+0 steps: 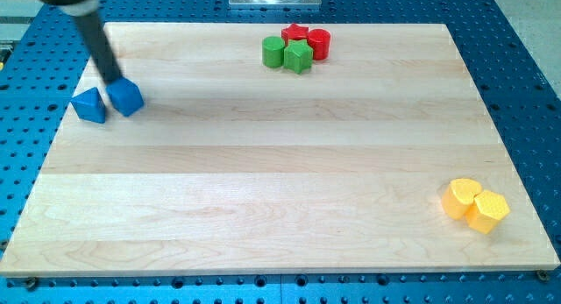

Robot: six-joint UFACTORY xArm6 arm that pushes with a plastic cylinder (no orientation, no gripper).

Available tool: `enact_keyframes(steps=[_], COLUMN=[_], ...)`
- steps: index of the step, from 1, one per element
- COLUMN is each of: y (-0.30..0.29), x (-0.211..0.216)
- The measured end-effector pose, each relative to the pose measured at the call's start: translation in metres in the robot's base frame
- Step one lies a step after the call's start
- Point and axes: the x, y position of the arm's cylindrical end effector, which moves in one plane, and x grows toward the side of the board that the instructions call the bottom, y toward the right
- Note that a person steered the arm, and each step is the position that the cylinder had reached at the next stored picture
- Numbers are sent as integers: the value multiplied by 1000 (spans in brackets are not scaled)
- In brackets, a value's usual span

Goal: Put the blue cube bottom left to the yellow heart

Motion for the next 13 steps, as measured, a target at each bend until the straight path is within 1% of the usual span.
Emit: enact_keyframes(steps=[1, 2, 3, 4, 5, 6, 7, 8, 9, 10, 11, 12, 13], y=[107, 89, -16, -106, -75, 58, 94, 71, 191, 144, 86, 154, 275], x=[41, 18, -12, -2, 38, 44, 64, 92, 122, 135, 91, 54, 111])
